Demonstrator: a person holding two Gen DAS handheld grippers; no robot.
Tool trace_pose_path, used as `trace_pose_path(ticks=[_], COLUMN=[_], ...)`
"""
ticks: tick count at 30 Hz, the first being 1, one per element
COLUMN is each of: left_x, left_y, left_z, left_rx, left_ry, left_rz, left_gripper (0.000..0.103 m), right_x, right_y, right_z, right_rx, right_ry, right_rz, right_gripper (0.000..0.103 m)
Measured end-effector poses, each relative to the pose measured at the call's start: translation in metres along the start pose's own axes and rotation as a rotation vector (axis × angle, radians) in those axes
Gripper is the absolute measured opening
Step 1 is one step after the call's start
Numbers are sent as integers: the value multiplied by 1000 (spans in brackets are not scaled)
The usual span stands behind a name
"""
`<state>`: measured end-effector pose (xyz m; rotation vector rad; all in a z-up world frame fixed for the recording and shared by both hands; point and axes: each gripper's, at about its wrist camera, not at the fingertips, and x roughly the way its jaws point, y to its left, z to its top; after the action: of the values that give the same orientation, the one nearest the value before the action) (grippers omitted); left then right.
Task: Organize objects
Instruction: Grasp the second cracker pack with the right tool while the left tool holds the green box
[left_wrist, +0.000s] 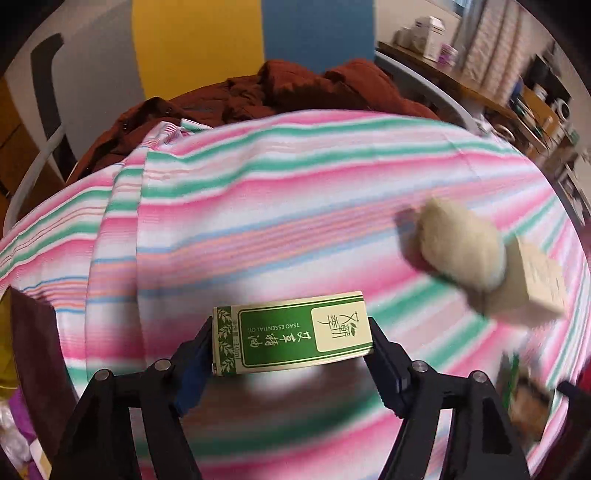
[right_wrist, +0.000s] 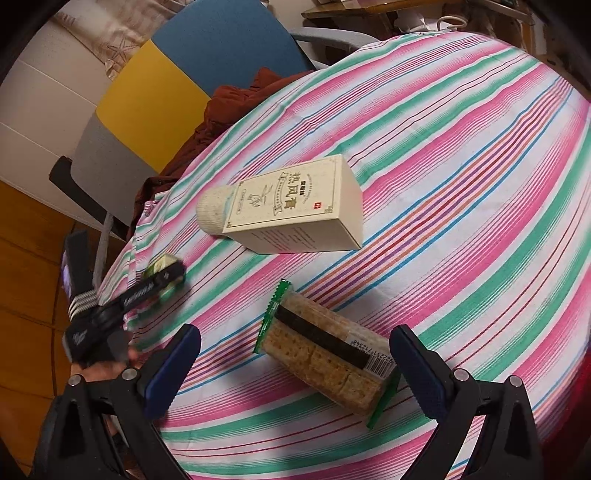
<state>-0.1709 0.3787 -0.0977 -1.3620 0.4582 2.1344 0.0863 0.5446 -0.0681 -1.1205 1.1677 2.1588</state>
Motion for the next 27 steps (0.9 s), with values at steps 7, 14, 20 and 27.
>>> trace_pose_path(ticks=[7,14,20,27], left_x=[-26,-55,-70,-73], left_y=[-21,-33,-38,-30], left_z=[-56,-113,-150,-159], left_rx=[70,150,235,215], left_ry=[-8,-41,-88,-112], left_rz=[-37,-85,-108,-152], left_gripper=[76,76,76,76], right_x=[4,18,37,53], right_y=[-5,2,18,30], right_z=[2,1,-7,-17], right_rx=[17,-48,-172,-292], right_ry=[8,33,87,123], right_rz=[-47,-155,-264,-353], right_gripper=[103,103,103,103])
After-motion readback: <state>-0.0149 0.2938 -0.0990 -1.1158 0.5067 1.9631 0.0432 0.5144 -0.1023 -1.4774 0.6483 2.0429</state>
